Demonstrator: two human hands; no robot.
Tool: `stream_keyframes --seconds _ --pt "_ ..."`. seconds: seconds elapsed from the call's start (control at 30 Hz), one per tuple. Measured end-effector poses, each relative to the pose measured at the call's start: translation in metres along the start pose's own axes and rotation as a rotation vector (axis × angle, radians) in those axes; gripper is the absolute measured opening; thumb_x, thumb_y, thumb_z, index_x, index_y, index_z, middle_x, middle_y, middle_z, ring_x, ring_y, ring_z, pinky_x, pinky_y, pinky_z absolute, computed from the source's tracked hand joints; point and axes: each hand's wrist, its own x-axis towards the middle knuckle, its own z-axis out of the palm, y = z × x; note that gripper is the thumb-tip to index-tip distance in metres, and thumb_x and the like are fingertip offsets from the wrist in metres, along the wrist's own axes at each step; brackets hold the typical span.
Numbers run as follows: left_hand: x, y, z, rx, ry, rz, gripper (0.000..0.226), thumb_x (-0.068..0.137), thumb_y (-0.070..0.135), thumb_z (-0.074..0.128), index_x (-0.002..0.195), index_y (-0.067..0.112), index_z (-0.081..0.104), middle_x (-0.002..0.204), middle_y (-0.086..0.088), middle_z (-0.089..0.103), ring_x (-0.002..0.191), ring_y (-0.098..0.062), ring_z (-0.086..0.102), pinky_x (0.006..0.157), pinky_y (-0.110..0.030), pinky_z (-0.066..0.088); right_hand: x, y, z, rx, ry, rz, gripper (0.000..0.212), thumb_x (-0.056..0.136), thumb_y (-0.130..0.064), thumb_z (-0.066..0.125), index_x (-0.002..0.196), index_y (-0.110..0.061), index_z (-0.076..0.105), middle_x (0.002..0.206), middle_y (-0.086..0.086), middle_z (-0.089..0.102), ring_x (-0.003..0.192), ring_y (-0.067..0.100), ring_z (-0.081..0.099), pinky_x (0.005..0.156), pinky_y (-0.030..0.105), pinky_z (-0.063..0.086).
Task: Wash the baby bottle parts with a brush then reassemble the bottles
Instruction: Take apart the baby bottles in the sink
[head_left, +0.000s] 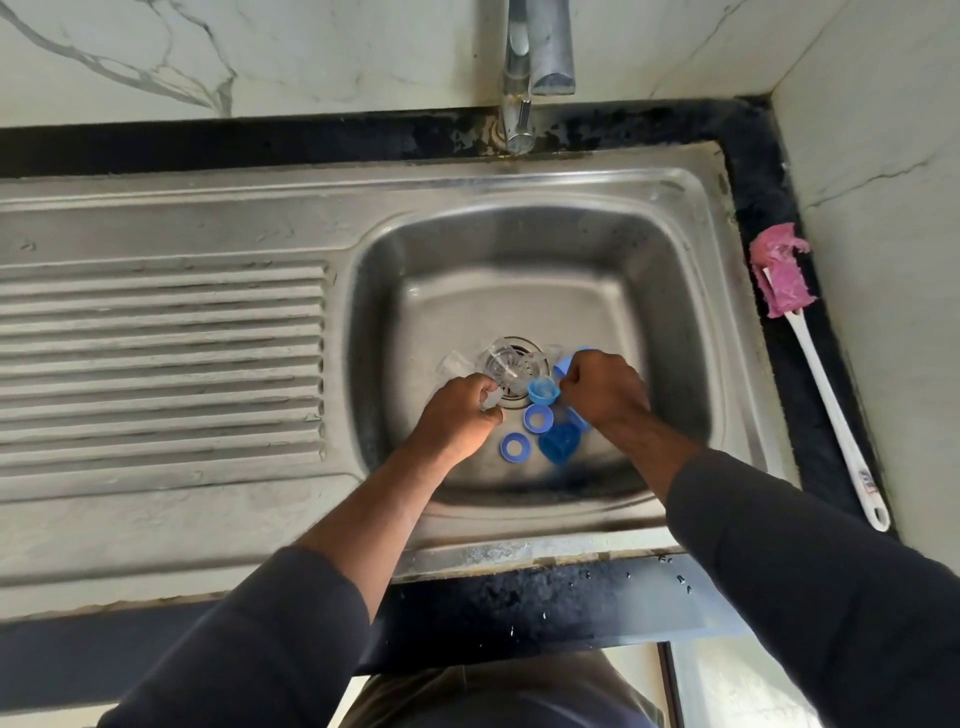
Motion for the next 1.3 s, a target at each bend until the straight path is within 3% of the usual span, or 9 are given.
stream_keyframes --seconds 0.2,0.33,0.4,0.67,0.97,1.2,1.3 --pt "-0.006 0.009 -0.012 0.028 0.038 0.082 0.038 0.094 0.025 0.068 0.13 0.015 0.062 0.126 -0.001 0.065 0.112 -0.016 0.062 0.085 -0.022 0.042 -0.014 -0.002 -0.025 0.101 0.075 0.094 0.016 0.092 -0.027 0.056 0.096 -0.018 0.069 0.108 0.012 0.069 0.098 0.035 0.066 0.077 0.034 0.052" --pt "-0.011 0.008 -0.025 0.011 0.049 0.105 0.029 0.091 0.023 0.067 0.119 0.017 0.066 0.115 0.0 0.071 0.092 -0.019 0.068 0.087 -0.034 0.054 -0.034 -0.019 -0.035 0.188 0.081 0.096 0.02 0.089 -0.023 0.052 0.091 -0.018 0.071 0.096 0.009 0.069 0.085 0.031 0.064 0.075 0.034 0.055" --pt "-0.017 0.006 -0.033 0.015 0.054 0.121 0.025 0.09 0.022 0.067 0.115 0.018 0.067 0.111 0.0 0.073 0.093 -0.017 0.069 0.088 -0.037 0.055 -0.046 -0.031 -0.036 0.218 0.077 0.081 0.018 0.088 -0.022 0.053 0.087 -0.019 0.07 0.087 0.005 0.068 0.076 0.025 0.061 0.066 0.029 0.05" --pt "-0.035 0.006 -0.065 0.017 0.129 0.209 0.02 0.09 0.019 0.065 0.11 0.017 0.07 0.107 0.0 0.073 0.089 -0.02 0.07 0.088 -0.035 0.055 -0.089 -0.07 -0.044 0.381 0.094 0.025 0.023 0.078 -0.023 0.044 0.073 -0.022 0.067 0.074 0.0 0.073 0.066 0.024 0.071 0.068 0.042 0.063" --pt "-0.063 0.012 -0.089 -0.006 0.163 0.315 0.015 0.085 0.012 0.06 0.086 0.017 0.074 0.089 0.002 0.075 0.083 -0.018 0.071 0.085 -0.037 0.056 -0.129 -0.099 -0.057 0.499 0.209 0.018 0.021 0.083 -0.016 0.051 0.072 -0.022 0.068 0.072 -0.001 0.073 0.067 0.022 0.071 0.068 0.043 0.063" --pt "-0.074 0.024 -0.111 0.013 0.17 0.375 0.019 0.085 0.012 0.058 0.075 0.026 0.067 0.073 0.012 0.068 0.078 -0.013 0.068 0.08 -0.028 0.054 -0.146 -0.122 -0.076 0.493 0.277 -0.015 0.016 0.086 -0.017 0.058 0.075 -0.019 0.069 0.066 -0.004 0.073 0.066 0.02 0.072 0.07 0.039 0.062" --pt "-0.073 0.033 -0.117 0.034 0.179 0.369 0.02 0.087 0.013 0.056 0.075 0.026 0.068 0.079 0.011 0.07 0.081 -0.01 0.066 0.078 -0.025 0.051 -0.147 -0.125 -0.081 0.547 0.305 -0.007 0.019 0.086 -0.014 0.056 0.072 -0.019 0.067 0.064 -0.004 0.072 0.057 0.016 0.069 0.065 0.04 0.062"
